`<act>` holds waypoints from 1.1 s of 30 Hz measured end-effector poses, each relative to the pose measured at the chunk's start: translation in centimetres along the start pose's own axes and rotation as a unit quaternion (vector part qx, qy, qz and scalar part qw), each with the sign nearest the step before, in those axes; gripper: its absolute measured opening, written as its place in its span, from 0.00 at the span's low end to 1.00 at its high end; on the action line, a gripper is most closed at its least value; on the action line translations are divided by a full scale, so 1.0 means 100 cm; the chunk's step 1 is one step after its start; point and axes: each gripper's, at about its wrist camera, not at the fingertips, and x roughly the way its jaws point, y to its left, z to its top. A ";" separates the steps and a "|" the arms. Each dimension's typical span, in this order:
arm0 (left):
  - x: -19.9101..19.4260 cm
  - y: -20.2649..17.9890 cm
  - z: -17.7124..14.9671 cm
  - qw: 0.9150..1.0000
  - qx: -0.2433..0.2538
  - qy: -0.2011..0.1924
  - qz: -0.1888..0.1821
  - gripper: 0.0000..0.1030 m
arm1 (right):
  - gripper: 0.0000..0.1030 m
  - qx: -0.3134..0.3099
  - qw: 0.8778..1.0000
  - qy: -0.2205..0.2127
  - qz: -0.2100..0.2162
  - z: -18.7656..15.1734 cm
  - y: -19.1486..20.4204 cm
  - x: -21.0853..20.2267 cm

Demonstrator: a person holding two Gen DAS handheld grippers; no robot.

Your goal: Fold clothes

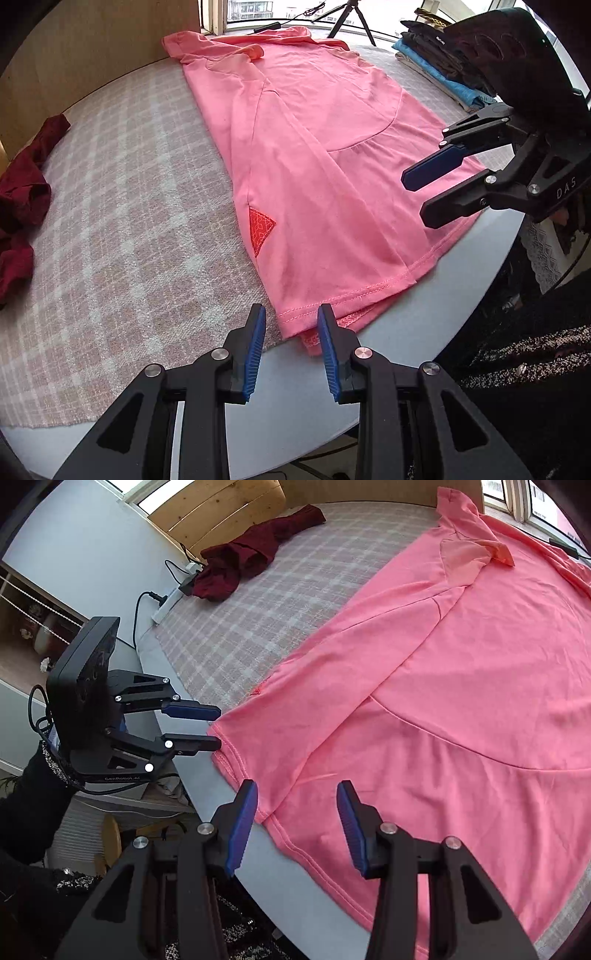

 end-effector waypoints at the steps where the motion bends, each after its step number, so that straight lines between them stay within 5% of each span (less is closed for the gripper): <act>1: 0.000 0.000 -0.002 1.000 0.010 0.000 -0.005 0.27 | 0.43 -0.010 1.000 0.002 -0.009 -0.001 0.010 0.005; 8: -0.004 0.005 -0.010 0.998 0.059 -0.006 -0.027 0.27 | 0.43 -0.060 0.996 0.001 -0.072 -0.008 0.055 0.036; 14: 0.000 0.004 -0.006 0.996 0.085 -0.014 -0.038 0.17 | 0.23 -0.078 0.987 0.017 -0.138 -0.011 0.062 0.052; 16: 0.003 0.004 -0.003 0.995 0.088 -0.017 -0.039 0.01 | 0.12 -0.070 0.987 0.020 -0.143 -0.010 0.059 0.051; 18: 0.001 0.004 -0.001 0.995 0.086 -0.022 -0.044 0.00 | 0.04 -0.061 0.987 0.022 -0.146 -0.009 0.055 0.049; 23: -0.019 -0.006 0.002 0.993 0.100 -0.043 -0.054 0.00 | 0.02 -0.046 0.989 0.010 -0.139 -0.009 0.052 0.029; 33: -0.004 -0.008 -0.011 0.988 0.149 -0.005 -0.025 0.00 | 0.02 -0.012 0.992 -0.016 -0.121 -0.024 0.044 0.013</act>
